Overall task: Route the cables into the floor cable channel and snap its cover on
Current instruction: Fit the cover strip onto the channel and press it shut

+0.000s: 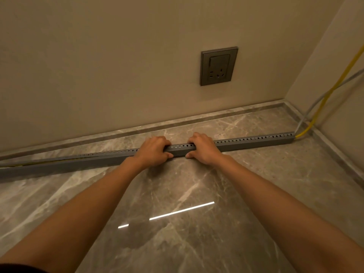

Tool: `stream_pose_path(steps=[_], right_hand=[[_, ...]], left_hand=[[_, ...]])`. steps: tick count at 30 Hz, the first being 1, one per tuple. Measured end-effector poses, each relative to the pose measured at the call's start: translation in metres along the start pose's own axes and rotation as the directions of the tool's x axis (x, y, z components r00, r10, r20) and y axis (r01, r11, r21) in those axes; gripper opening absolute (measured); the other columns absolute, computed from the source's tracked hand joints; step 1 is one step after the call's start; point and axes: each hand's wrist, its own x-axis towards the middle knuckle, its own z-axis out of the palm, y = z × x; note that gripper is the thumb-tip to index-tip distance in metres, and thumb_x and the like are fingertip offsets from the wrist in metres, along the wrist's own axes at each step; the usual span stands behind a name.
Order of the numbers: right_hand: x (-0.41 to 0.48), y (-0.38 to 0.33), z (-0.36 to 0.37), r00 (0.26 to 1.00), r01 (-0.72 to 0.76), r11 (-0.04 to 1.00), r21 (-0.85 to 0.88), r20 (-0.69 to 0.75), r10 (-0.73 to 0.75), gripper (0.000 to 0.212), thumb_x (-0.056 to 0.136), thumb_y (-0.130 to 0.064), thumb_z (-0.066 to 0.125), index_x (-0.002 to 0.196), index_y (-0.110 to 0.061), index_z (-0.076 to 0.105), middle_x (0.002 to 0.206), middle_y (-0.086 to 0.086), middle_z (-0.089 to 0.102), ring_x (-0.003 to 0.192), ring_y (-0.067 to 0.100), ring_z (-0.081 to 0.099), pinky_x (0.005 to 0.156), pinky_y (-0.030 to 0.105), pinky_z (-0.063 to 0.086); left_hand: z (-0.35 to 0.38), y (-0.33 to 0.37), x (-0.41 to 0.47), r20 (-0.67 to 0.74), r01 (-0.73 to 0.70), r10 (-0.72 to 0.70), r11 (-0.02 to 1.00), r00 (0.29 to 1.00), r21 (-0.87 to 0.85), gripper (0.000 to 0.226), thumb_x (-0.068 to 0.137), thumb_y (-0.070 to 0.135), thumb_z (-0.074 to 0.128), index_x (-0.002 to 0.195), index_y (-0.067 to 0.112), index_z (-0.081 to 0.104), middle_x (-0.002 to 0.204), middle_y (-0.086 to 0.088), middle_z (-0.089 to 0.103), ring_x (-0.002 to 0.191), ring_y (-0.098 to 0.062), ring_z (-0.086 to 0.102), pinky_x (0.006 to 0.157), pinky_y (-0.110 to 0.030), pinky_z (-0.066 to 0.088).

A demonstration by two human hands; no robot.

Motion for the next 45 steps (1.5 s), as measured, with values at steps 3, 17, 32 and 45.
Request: stream_pose_path(steps=[3, 17, 32, 45], right_hand=[[-0.001, -0.001, 0.003, 1.0, 0.02, 0.999, -0.043, -0.007, -0.021, 0.036, 0.081, -0.026, 0.069, 0.11, -0.006, 0.061, 0.117, 0.012, 0.054, 0.109, 0.03, 0.047, 0.094, 0.04, 0.04], [-0.001, -0.002, 0.002, 1.0, 0.011, 0.999, -0.032, -0.028, -0.012, 0.035, 0.078, -0.026, 0.072, 0.106, -0.006, 0.066, 0.111, 0.012, 0.056, 0.103, 0.03, 0.05, 0.087, 0.037, 0.042], [0.009, -0.057, 0.017, 0.993, 0.039, 0.998, -0.041, 0.112, -0.035, 0.04, 0.085, -0.032, 0.063, 0.119, -0.013, 0.057, 0.12, 0.013, 0.055, 0.113, 0.03, 0.047, 0.096, 0.039, 0.037], [0.019, -0.114, 0.048, 1.0, -0.006, 0.999, -0.039, 0.029, 0.007, 0.041, 0.084, -0.032, 0.063, 0.12, -0.012, 0.057, 0.121, 0.012, 0.052, 0.112, 0.033, 0.048, 0.1, 0.043, 0.034]], left_hand=[[0.004, 0.001, -0.003, -0.049, -0.008, 0.009, 1.0, 0.999, 0.027, 0.028, 0.083, 0.028, 0.061, 0.104, 0.01, 0.062, 0.105, -0.012, 0.063, 0.094, -0.03, 0.057, 0.072, -0.033, 0.039], [0.004, 0.002, -0.004, -0.069, 0.024, -0.028, 0.999, 0.997, -0.046, 0.026, 0.08, 0.028, 0.065, 0.099, 0.011, 0.066, 0.099, -0.011, 0.065, 0.089, -0.028, 0.056, 0.066, -0.029, 0.033], [-0.022, -0.07, -0.044, 0.086, 0.187, -0.169, 0.942, 0.982, -0.279, 0.031, 0.079, 0.023, 0.069, 0.106, 0.01, 0.066, 0.105, -0.013, 0.067, 0.093, -0.024, 0.058, 0.079, -0.034, 0.045], [-0.011, -0.097, -0.063, -0.08, 0.139, -0.15, 0.982, 0.985, -0.128, 0.033, 0.082, 0.031, 0.064, 0.109, 0.012, 0.062, 0.109, -0.012, 0.062, 0.101, -0.03, 0.056, 0.081, -0.037, 0.043]])
